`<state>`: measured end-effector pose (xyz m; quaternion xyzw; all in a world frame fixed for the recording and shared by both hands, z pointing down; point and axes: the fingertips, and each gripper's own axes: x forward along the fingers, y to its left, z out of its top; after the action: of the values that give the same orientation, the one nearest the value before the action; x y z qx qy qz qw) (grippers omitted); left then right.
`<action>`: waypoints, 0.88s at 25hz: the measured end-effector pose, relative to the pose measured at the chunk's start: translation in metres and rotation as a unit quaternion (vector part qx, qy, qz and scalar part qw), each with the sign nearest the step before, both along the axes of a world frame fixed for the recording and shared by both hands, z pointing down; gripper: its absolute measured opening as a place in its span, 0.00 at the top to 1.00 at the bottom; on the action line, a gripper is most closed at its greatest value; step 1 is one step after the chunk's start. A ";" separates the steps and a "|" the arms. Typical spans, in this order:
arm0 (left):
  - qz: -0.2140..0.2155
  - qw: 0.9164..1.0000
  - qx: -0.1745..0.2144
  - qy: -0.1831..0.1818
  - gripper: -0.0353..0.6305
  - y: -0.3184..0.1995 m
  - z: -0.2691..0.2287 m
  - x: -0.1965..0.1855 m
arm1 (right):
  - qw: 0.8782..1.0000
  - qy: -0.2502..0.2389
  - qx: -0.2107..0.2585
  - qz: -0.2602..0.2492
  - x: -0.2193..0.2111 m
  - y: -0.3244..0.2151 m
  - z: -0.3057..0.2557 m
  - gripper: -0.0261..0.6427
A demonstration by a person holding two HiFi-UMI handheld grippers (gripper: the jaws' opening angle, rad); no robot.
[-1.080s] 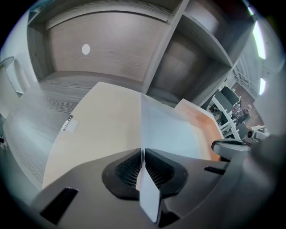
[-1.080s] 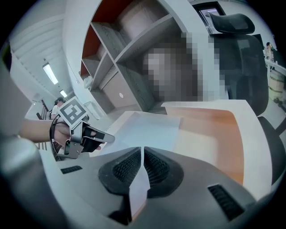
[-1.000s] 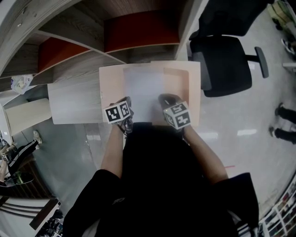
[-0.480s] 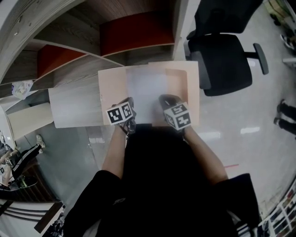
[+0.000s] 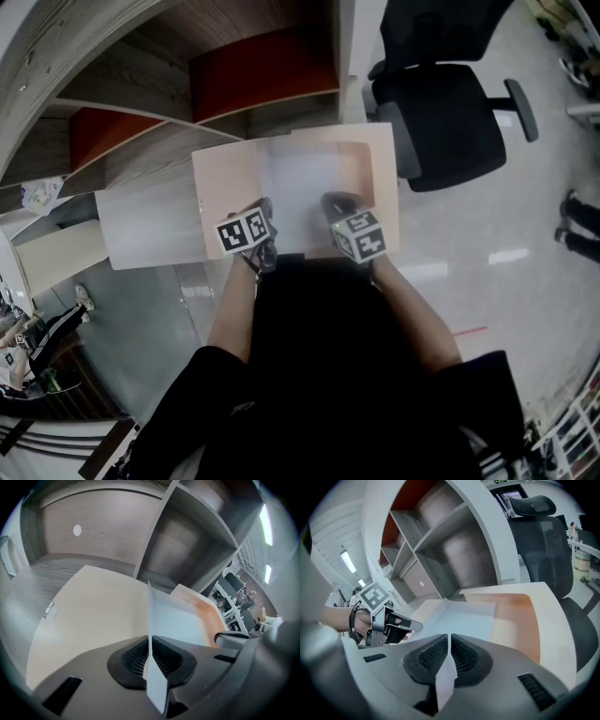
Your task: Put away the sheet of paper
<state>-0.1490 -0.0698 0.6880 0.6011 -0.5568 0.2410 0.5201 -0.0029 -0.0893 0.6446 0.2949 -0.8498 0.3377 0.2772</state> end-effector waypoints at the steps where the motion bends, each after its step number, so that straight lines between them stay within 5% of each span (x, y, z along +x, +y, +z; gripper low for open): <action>1: 0.000 1.000 0.000 0.002 0.85 -0.001 0.000 0.002 | 1.000 0.000 0.000 0.001 0.001 0.000 -0.001 0.91; 22: 0.027 1.000 0.003 0.016 0.85 -0.004 -0.001 0.028 | 1.000 0.004 0.001 0.011 0.011 0.002 -0.002 0.91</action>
<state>-0.1208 -0.0737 0.6869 0.6212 -0.5331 0.2437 0.5200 0.0084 -0.0873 0.6428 0.3062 -0.8456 0.3388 0.2764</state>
